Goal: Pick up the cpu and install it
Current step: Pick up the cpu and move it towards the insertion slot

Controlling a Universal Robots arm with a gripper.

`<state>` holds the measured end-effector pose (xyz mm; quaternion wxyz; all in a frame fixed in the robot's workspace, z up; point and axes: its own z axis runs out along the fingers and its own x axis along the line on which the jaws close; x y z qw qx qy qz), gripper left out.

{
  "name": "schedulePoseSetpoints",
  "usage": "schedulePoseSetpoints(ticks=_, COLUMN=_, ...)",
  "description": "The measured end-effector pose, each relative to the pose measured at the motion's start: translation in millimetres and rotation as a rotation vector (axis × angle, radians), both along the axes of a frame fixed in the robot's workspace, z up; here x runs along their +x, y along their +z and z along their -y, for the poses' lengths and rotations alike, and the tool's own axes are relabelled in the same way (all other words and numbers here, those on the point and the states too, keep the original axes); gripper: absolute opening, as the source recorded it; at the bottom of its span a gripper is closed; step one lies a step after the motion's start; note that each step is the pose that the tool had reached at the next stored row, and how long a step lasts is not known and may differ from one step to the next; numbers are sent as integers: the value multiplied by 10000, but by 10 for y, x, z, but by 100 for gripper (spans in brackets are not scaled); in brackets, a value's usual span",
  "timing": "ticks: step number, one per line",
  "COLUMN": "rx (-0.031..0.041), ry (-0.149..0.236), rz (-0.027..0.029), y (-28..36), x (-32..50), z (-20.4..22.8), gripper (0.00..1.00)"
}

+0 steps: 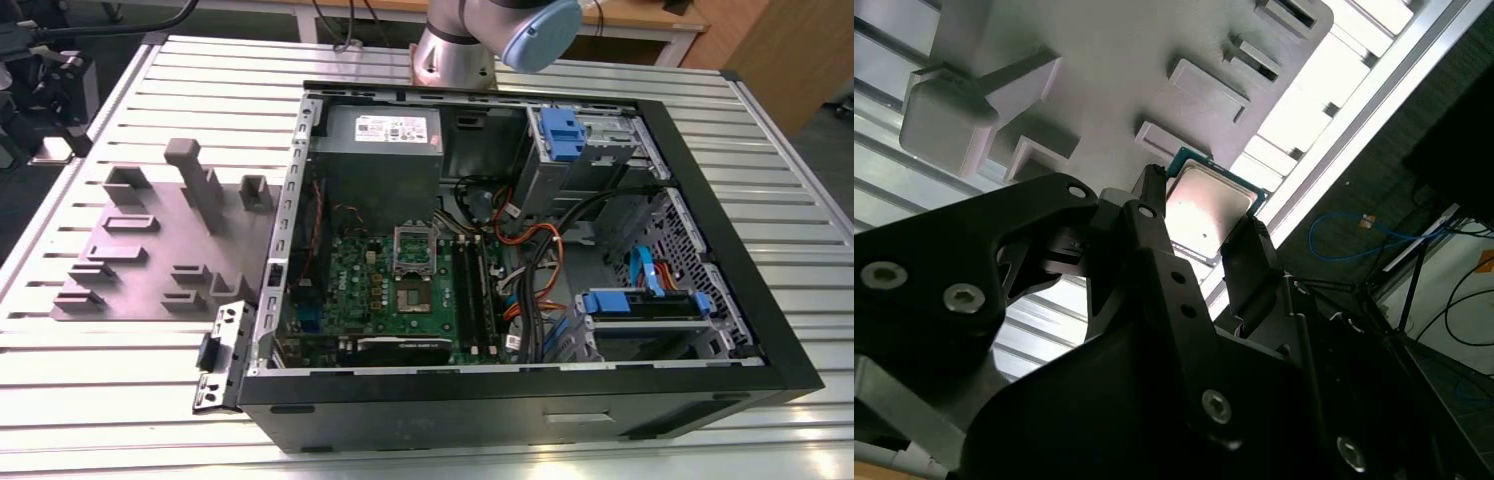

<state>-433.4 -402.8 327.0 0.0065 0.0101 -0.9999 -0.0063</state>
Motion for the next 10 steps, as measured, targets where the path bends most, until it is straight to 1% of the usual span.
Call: schedulePoseSetpoints(ticks=10, rx=-2, ry=0, rz=-4, y=13, x=7, z=0, gripper=47)
